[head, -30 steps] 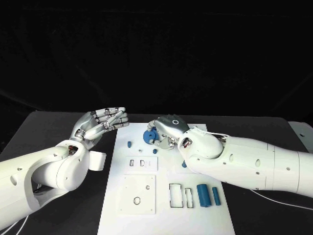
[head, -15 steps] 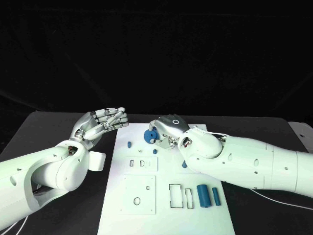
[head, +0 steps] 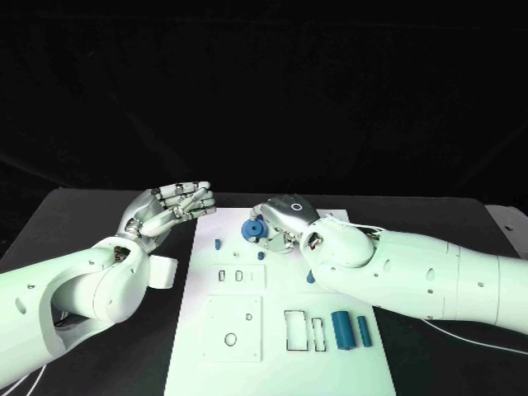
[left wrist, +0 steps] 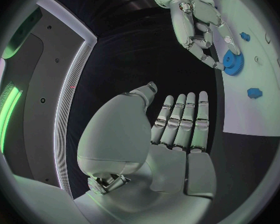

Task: Assemble the parts on the task board

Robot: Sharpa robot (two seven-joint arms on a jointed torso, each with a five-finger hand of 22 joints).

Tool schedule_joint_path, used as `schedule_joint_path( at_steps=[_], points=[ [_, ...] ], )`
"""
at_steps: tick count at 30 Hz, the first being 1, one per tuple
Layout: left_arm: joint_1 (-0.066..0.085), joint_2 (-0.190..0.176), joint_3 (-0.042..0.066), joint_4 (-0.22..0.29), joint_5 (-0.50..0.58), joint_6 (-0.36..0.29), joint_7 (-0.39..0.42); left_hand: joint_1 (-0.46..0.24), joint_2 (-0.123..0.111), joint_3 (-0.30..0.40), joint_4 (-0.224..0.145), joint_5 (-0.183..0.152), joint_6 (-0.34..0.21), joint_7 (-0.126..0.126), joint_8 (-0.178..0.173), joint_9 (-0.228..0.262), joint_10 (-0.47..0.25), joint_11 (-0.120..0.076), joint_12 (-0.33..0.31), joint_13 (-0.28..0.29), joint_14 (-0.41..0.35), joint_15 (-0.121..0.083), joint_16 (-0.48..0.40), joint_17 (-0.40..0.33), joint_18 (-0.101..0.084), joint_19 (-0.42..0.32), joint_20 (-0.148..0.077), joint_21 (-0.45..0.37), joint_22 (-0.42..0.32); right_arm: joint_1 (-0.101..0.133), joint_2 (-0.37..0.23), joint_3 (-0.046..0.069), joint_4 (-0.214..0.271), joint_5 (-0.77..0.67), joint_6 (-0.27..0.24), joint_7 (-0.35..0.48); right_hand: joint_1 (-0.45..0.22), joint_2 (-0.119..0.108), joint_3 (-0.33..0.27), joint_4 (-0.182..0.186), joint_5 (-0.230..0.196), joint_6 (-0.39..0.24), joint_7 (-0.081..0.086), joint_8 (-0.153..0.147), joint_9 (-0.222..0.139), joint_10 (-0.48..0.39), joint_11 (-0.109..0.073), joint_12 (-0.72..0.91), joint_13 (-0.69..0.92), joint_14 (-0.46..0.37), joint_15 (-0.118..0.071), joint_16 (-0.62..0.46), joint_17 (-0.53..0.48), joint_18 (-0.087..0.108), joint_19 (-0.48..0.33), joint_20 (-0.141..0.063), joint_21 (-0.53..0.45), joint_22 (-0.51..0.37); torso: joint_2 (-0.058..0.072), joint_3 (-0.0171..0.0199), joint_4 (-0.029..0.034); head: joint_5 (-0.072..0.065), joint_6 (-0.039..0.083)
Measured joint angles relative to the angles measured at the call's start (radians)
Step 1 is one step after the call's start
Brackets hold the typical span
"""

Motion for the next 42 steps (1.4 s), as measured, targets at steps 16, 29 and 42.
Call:
schedule_joint_path(
  at_steps=[16,29,42],
  points=[
    [0.0,-0.004,0.0,0.002,0.0,0.0,0.0,0.0,0.0,0.0,0.0,0.0,0.0,0.0,0.0,0.0,0.0,0.0,0.0,0.0,0.0,0.0,0.0,0.0,0.0,0.0,0.0,0.0,0.0,0.002,-0.008,0.0,-0.004,0.045,0.046,0.0,-0.077,0.037,-0.047,0.008,0.031,0.025,-0.003,-0.015,0.009,0.0,0.0,0.0,0.0,0.0,0.0,0.004,0.0,0.0,0.0,0.0,0.0,0.0,0.0,0.0004,-0.0001,-0.002,0.0],
    [0.0,-0.006,0.0,0.002,0.0,0.0,0.0,0.0,0.0,0.0,0.0,0.0,0.0,0.0,0.0,0.0,0.0,0.0,0.0,0.0,0.0,0.0,0.0,0.0,0.0,0.0,0.0,0.0,0.0,0.002,-0.027,0.0,0.008,0.06,0.064,-0.005,-0.088,0.047,-0.047,0.008,0.054,0.026,-0.005,-0.015,0.01,0.0,0.0,0.0,0.0,0.0,0.0,0.004,0.0,0.0,0.0,0.0,0.0,0.0,0.0,-0.0001,0.0008,-0.003,0.0],
    [0.0,-0.008,0.0,-0.001,0.0,0.0,0.0,0.0,0.0,0.0,0.0,0.0,0.0,0.0,0.0,0.0,-0.004,0.004,0.0,0.0,0.0,0.0,0.0,0.0,0.0,0.0,0.0,0.0,0.0,0.022,-0.188,0.005,0.123,0.145,-0.031,0.031,-0.037,0.047,-0.017,-0.013,0.103,0.038,-0.008,-0.029,0.013,0.0,0.0,0.009,0.0,0.0,0.0,0.004,0.001,0.0,0.0,0.0,0.0,0.0,-0.002,0.0007,-0.001,-0.002,0.004]
  ],
)
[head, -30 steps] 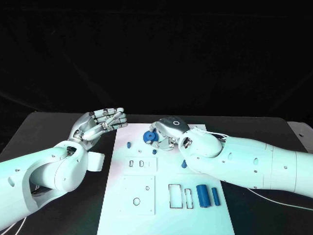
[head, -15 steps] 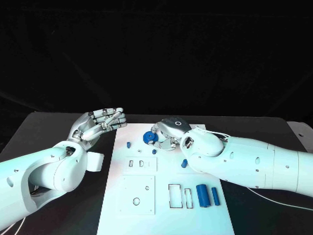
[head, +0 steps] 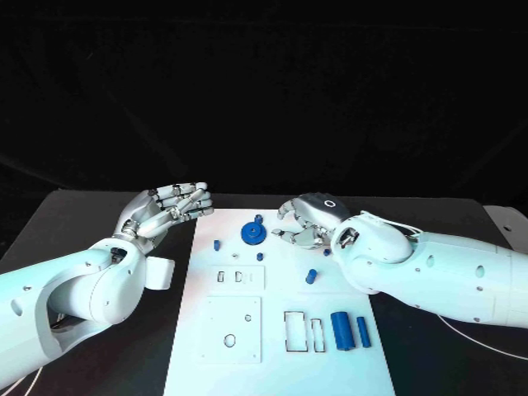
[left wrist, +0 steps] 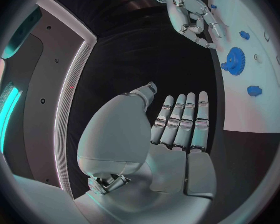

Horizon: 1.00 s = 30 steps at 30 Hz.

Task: Assemble the parts on the task board

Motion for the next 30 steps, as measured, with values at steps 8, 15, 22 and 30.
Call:
schedule_joint_path(
  at_steps=[8,15,22,30],
  points=[
    [0.0,0.001,0.0,-0.005,0.0,0.0,0.0,0.0,0.0,0.0,0.0,0.0,0.0,0.0,0.0,0.0,0.0,0.0,0.0,0.0,0.0,0.0,0.0,0.0,0.0,0.0,0.0,0.0,0.0,0.047,-0.165,0.005,0.08,0.216,-0.074,0.145,0.05,-0.022,0.022,-0.022,-0.004,0.024,-0.003,0.0,0.009,0.0,0.0,0.0,0.0,0.0,0.0,0.0,0.0,0.0,0.0,0.0,0.0,0.0,-0.003,0.0029,-0.0049,-0.014,0.01],
    [0.0,0.004,0.0,-0.008,0.0,0.0,0.0,0.0,0.0,0.0,0.0,0.0,0.0,0.0,0.0,0.0,0.0,0.0,0.0,0.0,-0.002,0.002,0.0,0.0,0.0,0.0,0.0,0.0,0.0,0.062,-0.296,-0.001,0.075,0.403,-0.051,0.251,0.13,-0.055,0.035,-0.075,-0.054,0.037,-0.009,0.0,0.012,0.0,-0.008,0.0,0.0,0.002,-0.01,0.004,0.0,0.0,0.0,0.0,0.0,0.0,-0.007,0.0078,-0.0111,-0.03,0.011],
    [0.0,0.008,0.0,-0.013,0.0,0.0,0.0,0.0,0.0,0.0,0.0,0.0,0.0,0.0,0.0,0.0,0.0,0.0,0.0,0.0,-0.004,0.004,0.0,-0.001,0.0,0.0,0.0,0.0,0.0,0.041,-0.342,-0.01,0.028,0.485,0.009,0.31,0.194,-0.071,0.059,-0.115,-0.032,0.027,-0.018,-0.023,0.011,0.0,-0.015,-0.011,0.0,0.001,-0.021,0.004,0.0,0.0,0.0,-0.015,0.0,0.001,-0.01,0.0141,-0.0161,-0.032,0.008],
    [0.0,0.009,0.0,-0.016,0.0,0.0,0.0,0.0,0.0,0.0,0.0,0.0,0.0,0.0,0.0,0.0,0.0,0.0,0.0,0.0,-0.004,0.004,-0.004,-0.001,0.0,0.0,0.0,0.0,0.0,0.006,-0.328,-0.016,-0.04,0.515,0.06,0.334,0.204,-0.078,0.071,-0.127,-0.01,0.008,-0.014,-0.048,0.005,0.0,-0.015,-0.016,0.0,0.0,-0.022,0.004,0.0,0.0,-0.001,-0.017,0.0,0.001,-0.01,0.017,-0.0173,-0.038,0.004]
  ],
)
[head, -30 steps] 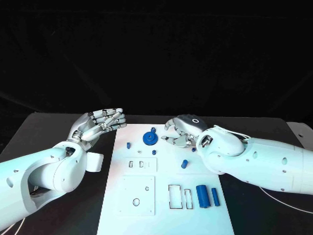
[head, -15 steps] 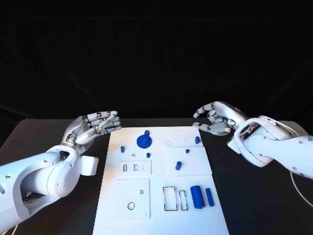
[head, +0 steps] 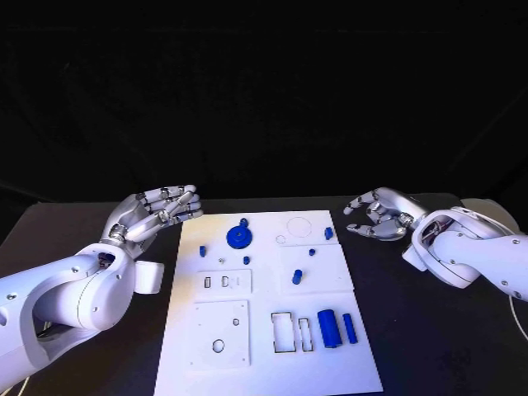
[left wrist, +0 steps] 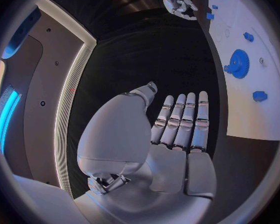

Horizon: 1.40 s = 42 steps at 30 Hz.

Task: Assemble the parts on the task board

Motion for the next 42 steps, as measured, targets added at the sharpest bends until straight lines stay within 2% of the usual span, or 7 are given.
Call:
schedule_joint_path(
  at_steps=[2,6,16,29,42],
  points=[
    [0.0,0.0,0.0,0.0,0.0,0.0,0.0,0.0,0.0,0.0,0.0,0.0,0.0,0.0,0.0,0.0,0.0,0.0,0.0,0.0,0.0,0.0,0.0,0.0,0.0,0.0,0.0,0.0,0.0,-0.007,0.013,0.0,-0.014,0.003,0.005,0.001,0.0,0.0,-0.003,-0.003,-0.01,-0.027,0.006,-0.016,-0.004,0.0,0.0,-0.003,0.0,0.0,0.0,0.0,0.0,0.0,0.0,0.0,0.0,0.0,0.0,0.0004,0.0003,0.002,-0.002],
    [0.0,0.002,0.0,0.0,0.0,0.0,0.0,0.0,0.0,0.0,0.0,0.0,0.0,0.0,0.0,0.0,0.0,0.0,0.0,0.0,0.0,0.0,0.0,0.0,0.0,0.0,0.0,0.0,0.0,-0.019,0.038,-0.001,-0.035,0.007,0.011,0.002,0.0,0.0,-0.003,-0.003,-0.01,-0.041,0.011,-0.027,-0.006,0.0,0.0,-0.003,0.0,0.003,0.004,0.0,0.0,0.0,0.0,0.0,0.0,0.0,0.001,-0.0001,0.0012,0.003,-0.004],
    [0.0,0.003,0.0,-0.005,0.0,0.0,0.0,0.0,0.0,0.003,-0.003,0.0,0.0,0.0,0.0,0.0,0.0,0.0,0.0,0.0,0.0,0.0,0.0,0.0,0.0,0.0,0.0,0.0,0.0,-0.041,0.077,-0.002,-0.06,0.007,0.014,0.0,0.0,0.0,0.0,-0.005,-0.014,-0.043,0.012,-0.027,-0.005,0.0,0.0,-0.003,0.001,0.0,0.008,0.0,0.0,0.0,0.004,0.004,0.0,0.0,0.001,-0.0008,0.0013,0.007,-0.007],
    [0.0,0.002,0.0,-0.009,0.0,0.0,-0.001,0.0,0.0,0.003,-0.003,0.0,0.0,0.0,0.0,0.0,0.0,0.0,0.0,0.0,0.0,0.0,0.0,-0.001,0.0,0.0,0.0,0.0,0.0,-0.048,0.09,-0.001,-0.053,0.007,0.023,0.001,-0.001,0.001,0.0,-0.005,-0.013,-0.007,0.012,-0.014,0.006,0.004,0.004,0.002,0.001,0.0,0.008,0.0,0.0,0.0,0.0,0.008,0.0,0.0,0.0,-0.0012,-0.0012,0.01,-0.008],
    [0.0,0.001,0.0,-0.01,0.0,0.0,-0.002,0.0,0.0,0.003,-0.003,0.0,0.0,0.0,0.0,-0.001,0.0,0.0,0.0,0.0,0.0,0.0,-0.004,-0.001,0.0,0.0,0.0,0.0,0.0,-0.049,0.104,-0.001,-0.054,0.008,0.018,-0.001,-0.011,0.011,0.0,-0.005,-0.017,0.002,0.015,-0.01,0.007,0.004,0.004,0.007,0.001,0.0,0.008,0.0,0.0,0.0,0.0,0.008,0.0,0.0,0.0,-0.0012,0.0001,0.006,-0.011]
  ],
)
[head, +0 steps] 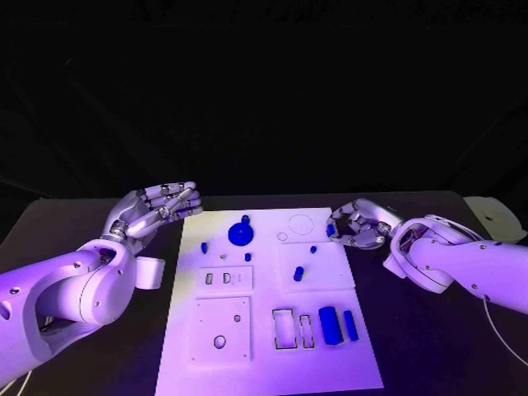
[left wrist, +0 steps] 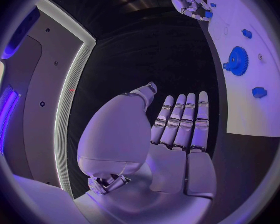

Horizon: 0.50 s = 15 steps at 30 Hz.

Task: Assemble the parts on the task board

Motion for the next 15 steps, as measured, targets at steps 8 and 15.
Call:
schedule_joint_path(
  at_steps=[8,15],
  points=[
    [0.0,-0.001,0.0,0.0,0.0,0.0,-0.001,0.0,0.0,0.0,0.0,0.0,0.0,0.0,0.0,0.0,0.0,0.0,0.0,0.0,0.0,0.0,0.0,0.0,0.0,0.0,0.0,0.0,0.0,0.0,0.006,0.0,-0.005,0.002,-0.002,-0.001,-0.003,0.004,0.005,0.002,-0.003,0.013,0.002,0.003,0.003,-0.004,0.004,0.004,0.0,0.0,0.0,0.0,0.001,0.0,0.0,0.0,0.0,0.0,0.0,-0.0005,0.0001,-0.002,-0.003],
    [0.0,-0.001,0.0,0.0,0.0,0.0,-0.001,0.0,0.0,0.0,0.0,0.0,0.0,0.0,0.0,0.0,0.0,0.0,0.0,0.0,-0.007,0.0,0.0,-0.001,0.0,0.0,0.0,0.0,0.0,-0.001,0.012,0.0,-0.01,0.004,-0.002,-0.005,0.002,0.02,0.016,-0.001,-0.011,0.053,-0.002,0.023,0.013,-0.004,0.004,0.008,0.0,0.0,0.0,0.0,0.001,0.0,0.0,0.0,0.0,0.0,0.0,-0.0007,0.0002,-0.002,-0.004]
  ],
)
